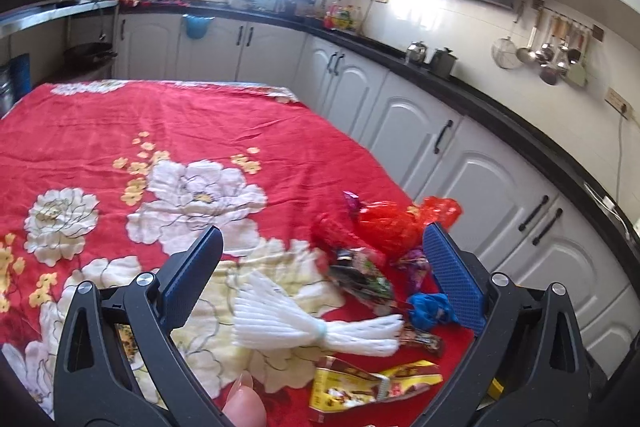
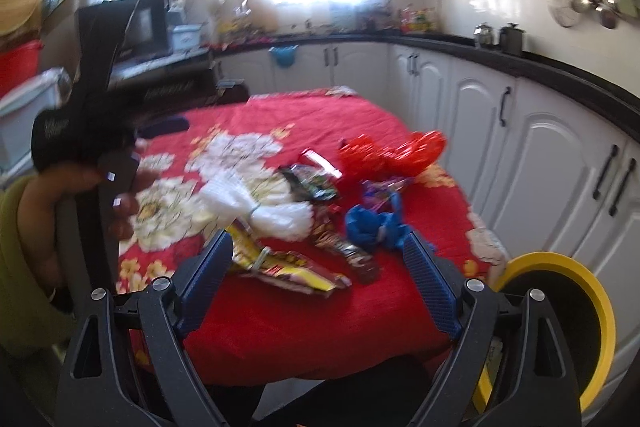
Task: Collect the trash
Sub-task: 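Grasp the white tissue bundle with the left tool while the right tool grasps the snack wrapper, then carry the tissue bundle and snack wrapper with both tools over the yellow bin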
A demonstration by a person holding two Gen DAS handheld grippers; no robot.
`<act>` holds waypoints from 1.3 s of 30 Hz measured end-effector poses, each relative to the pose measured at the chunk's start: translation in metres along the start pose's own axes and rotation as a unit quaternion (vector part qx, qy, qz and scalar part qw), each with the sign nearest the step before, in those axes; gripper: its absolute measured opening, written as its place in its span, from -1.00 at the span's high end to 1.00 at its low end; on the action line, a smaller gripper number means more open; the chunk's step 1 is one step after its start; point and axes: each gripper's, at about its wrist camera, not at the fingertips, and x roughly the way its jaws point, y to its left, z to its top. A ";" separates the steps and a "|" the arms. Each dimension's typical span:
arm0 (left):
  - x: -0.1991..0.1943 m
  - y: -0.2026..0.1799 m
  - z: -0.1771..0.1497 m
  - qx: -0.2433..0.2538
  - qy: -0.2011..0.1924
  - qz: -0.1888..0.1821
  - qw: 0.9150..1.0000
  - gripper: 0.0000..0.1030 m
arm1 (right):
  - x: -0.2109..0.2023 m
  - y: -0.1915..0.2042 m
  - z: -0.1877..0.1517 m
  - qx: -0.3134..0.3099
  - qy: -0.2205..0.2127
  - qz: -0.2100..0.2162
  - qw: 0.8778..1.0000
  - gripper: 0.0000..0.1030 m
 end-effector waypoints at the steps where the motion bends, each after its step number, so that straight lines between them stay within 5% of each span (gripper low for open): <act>1: 0.002 0.004 0.000 -0.006 0.003 0.005 1.000 -0.79 | 0.004 0.002 -0.002 -0.008 0.007 0.003 1.000 -0.64; 17: 0.052 0.055 -0.023 -0.077 0.107 0.015 0.991 -0.69 | 0.076 0.041 -0.013 -0.147 0.095 0.040 0.984 -0.64; 26: 0.068 0.055 -0.042 -0.088 0.154 0.014 0.984 -0.17 | 0.097 0.046 -0.015 -0.164 0.125 0.053 0.977 -0.47; 31: 0.075 0.055 -0.048 -0.089 0.166 0.009 0.982 0.30 | 0.100 0.047 -0.017 -0.161 0.135 0.062 0.976 -0.23; 39: 0.075 0.055 -0.048 -0.086 0.170 0.003 0.982 0.75 | 0.093 0.053 -0.019 -0.154 0.131 0.071 0.977 0.06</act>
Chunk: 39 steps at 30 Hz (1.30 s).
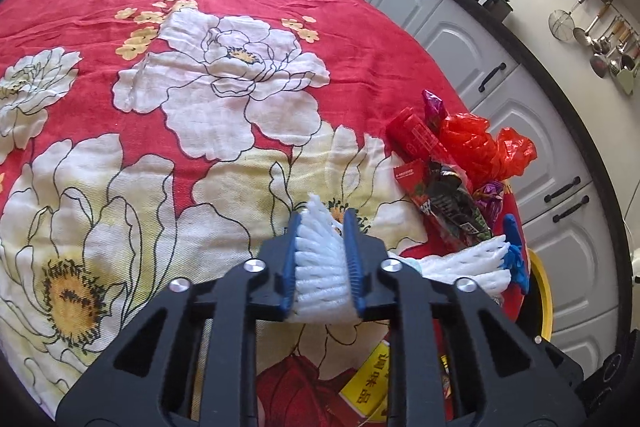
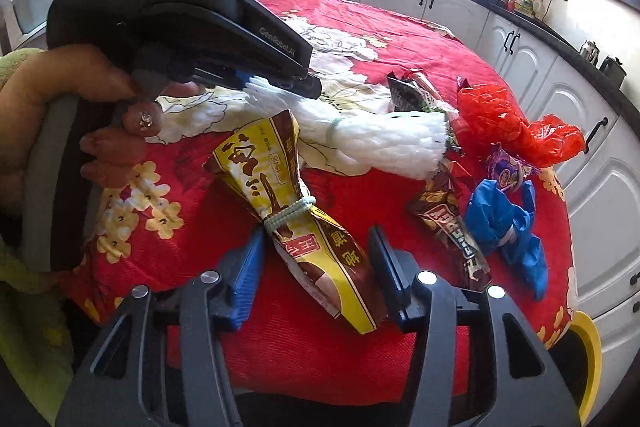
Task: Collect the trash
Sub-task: 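Carry the tissue bundle and snack wrapper with both tools over the yellow bin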
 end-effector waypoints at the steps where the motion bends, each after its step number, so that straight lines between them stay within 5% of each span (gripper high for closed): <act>1: -0.001 -0.001 0.000 0.001 -0.001 -0.002 1.000 0.77 | -0.001 0.002 -0.001 0.002 -0.003 0.001 1.000 0.06; 8: -0.021 -0.005 0.009 0.012 -0.021 -0.018 1.000 0.82 | -0.015 0.013 -0.003 0.022 -0.034 0.013 0.999 0.13; 12: -0.039 -0.011 0.014 0.021 -0.045 -0.025 0.998 0.82 | -0.024 0.011 -0.003 0.035 -0.046 0.014 0.998 0.42; 39: -0.089 -0.089 0.004 0.080 -0.110 -0.090 0.987 0.82 | -0.113 -0.090 -0.039 0.198 -0.137 -0.076 0.968 0.42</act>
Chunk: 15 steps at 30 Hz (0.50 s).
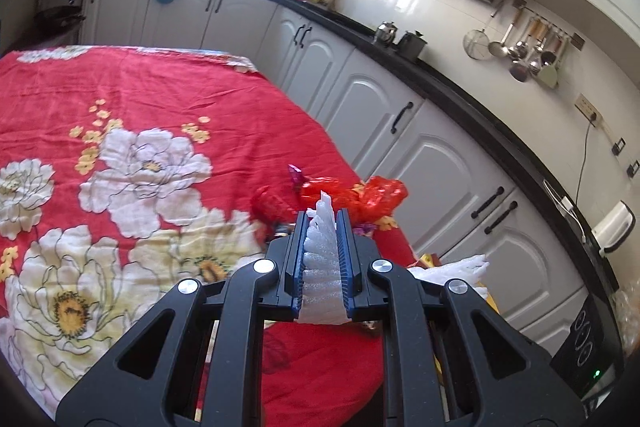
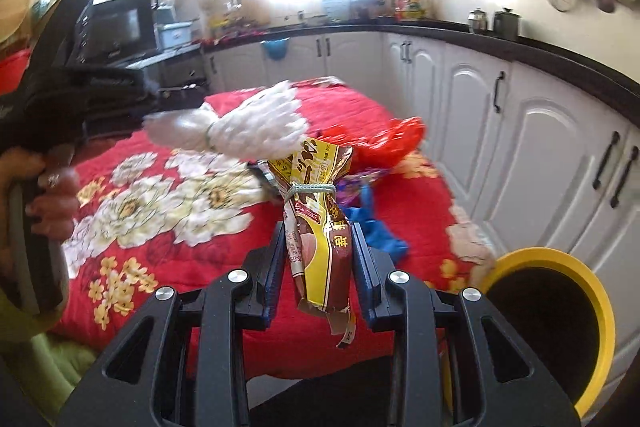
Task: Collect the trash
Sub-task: 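Carry the tissue bundle and snack wrapper with both tools over the yellow bin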
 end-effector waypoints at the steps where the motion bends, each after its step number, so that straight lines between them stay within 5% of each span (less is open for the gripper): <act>1: 0.001 -0.004 -0.001 0.003 0.001 -0.002 1.000 0.82 | -0.003 -0.005 0.000 0.005 -0.003 -0.004 1.000 0.42; 15: 0.017 -0.065 -0.013 0.055 0.008 -0.040 0.998 0.82 | -0.035 -0.052 -0.004 0.051 -0.031 -0.052 0.997 0.42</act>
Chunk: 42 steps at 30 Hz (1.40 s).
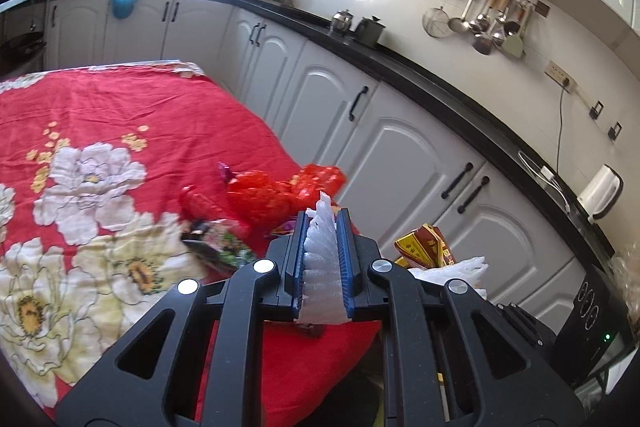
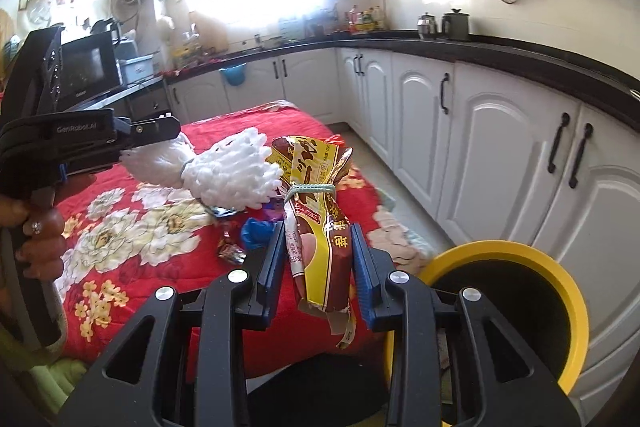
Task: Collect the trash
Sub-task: 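Carry the tissue bundle and snack wrapper with both tools over the yellow bin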
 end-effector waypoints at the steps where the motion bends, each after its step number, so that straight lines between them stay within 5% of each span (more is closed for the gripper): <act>1: 0.001 -0.004 0.000 0.003 0.000 -0.002 1.000 0.82 | -0.001 -0.003 0.000 0.002 0.000 -0.003 1.000 0.42; 19: 0.030 -0.063 -0.015 0.063 0.011 -0.029 0.998 0.82 | -0.029 -0.071 -0.015 0.060 -0.010 -0.065 0.996 0.42; 42: 0.078 -0.118 -0.062 0.164 0.037 -0.009 0.986 0.82 | -0.047 -0.139 -0.041 0.131 -0.007 -0.116 0.985 0.42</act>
